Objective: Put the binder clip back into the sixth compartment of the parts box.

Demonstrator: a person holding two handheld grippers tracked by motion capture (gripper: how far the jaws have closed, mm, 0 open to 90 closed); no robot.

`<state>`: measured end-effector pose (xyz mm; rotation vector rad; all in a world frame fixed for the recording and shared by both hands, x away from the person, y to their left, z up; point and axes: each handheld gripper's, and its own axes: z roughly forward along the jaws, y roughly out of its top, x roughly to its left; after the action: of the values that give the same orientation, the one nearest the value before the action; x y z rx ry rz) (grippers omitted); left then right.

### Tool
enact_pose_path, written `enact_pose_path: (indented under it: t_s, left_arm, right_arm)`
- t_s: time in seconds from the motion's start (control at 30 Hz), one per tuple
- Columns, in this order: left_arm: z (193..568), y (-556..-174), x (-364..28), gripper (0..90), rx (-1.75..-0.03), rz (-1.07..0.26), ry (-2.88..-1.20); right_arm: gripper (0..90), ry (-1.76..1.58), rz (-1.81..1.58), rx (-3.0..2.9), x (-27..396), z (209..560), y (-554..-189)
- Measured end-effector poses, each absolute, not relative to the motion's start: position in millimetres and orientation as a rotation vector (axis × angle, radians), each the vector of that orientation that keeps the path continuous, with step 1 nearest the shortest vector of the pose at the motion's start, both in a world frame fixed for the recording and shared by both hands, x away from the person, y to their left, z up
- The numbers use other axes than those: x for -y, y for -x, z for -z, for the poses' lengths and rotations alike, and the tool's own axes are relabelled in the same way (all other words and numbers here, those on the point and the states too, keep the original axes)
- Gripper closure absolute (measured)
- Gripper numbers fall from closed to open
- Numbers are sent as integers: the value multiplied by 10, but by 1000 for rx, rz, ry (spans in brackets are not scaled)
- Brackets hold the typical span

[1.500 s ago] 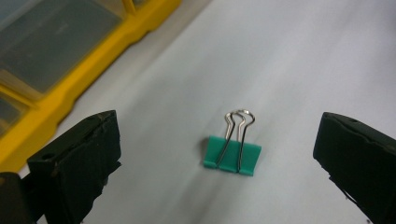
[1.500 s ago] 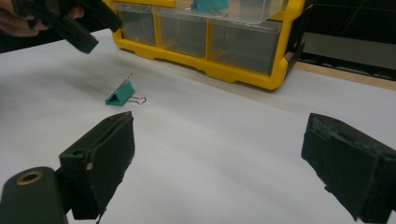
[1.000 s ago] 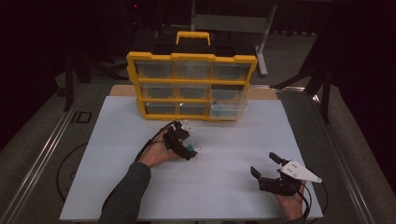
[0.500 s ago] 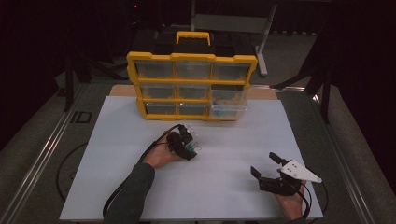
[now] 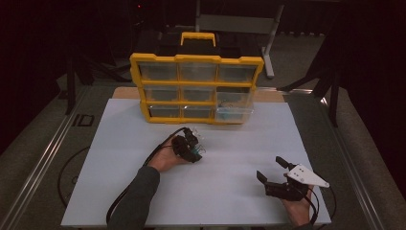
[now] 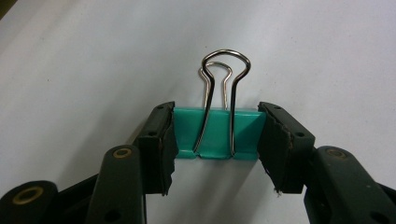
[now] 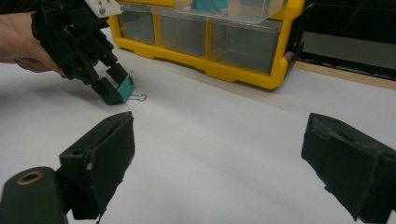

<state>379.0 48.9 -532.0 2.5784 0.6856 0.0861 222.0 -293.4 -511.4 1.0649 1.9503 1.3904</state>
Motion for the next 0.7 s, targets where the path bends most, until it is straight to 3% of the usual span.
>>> enact_pose_path:
  t_s: [0.7]
  left_arm:
    - [5077,-3758,-615,500,-677,-103,-2562]
  right_arm:
    - [95,-1065,-1391,-1950,2936,5115,-2221]
